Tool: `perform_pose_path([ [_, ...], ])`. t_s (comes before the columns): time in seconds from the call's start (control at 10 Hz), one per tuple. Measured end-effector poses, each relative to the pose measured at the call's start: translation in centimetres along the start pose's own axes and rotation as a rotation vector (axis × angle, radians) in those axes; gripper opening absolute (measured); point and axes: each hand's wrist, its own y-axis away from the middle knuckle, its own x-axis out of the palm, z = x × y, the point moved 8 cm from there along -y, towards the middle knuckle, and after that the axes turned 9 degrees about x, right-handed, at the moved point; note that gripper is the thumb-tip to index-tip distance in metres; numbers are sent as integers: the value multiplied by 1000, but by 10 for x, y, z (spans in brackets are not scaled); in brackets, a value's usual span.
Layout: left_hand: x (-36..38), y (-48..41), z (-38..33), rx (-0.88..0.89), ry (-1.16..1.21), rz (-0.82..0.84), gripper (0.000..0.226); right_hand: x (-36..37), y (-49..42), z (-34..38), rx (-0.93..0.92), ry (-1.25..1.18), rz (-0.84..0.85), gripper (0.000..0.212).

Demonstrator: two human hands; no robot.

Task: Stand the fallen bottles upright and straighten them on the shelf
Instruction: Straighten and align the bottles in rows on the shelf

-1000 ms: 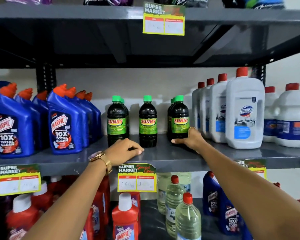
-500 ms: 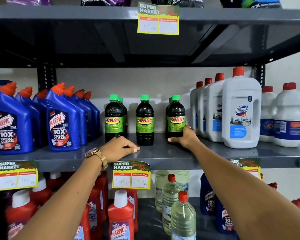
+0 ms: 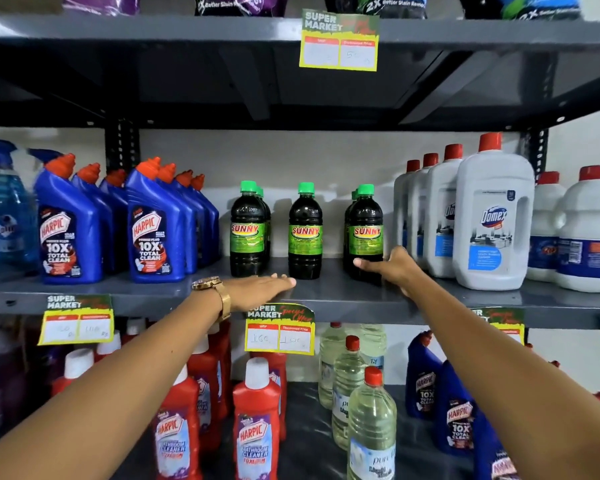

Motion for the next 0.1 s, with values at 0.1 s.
perform_pose_path([
  [0.1,-9,2,0,23,109,-86,73,-11,17,14,-68,-57,-146,69],
])
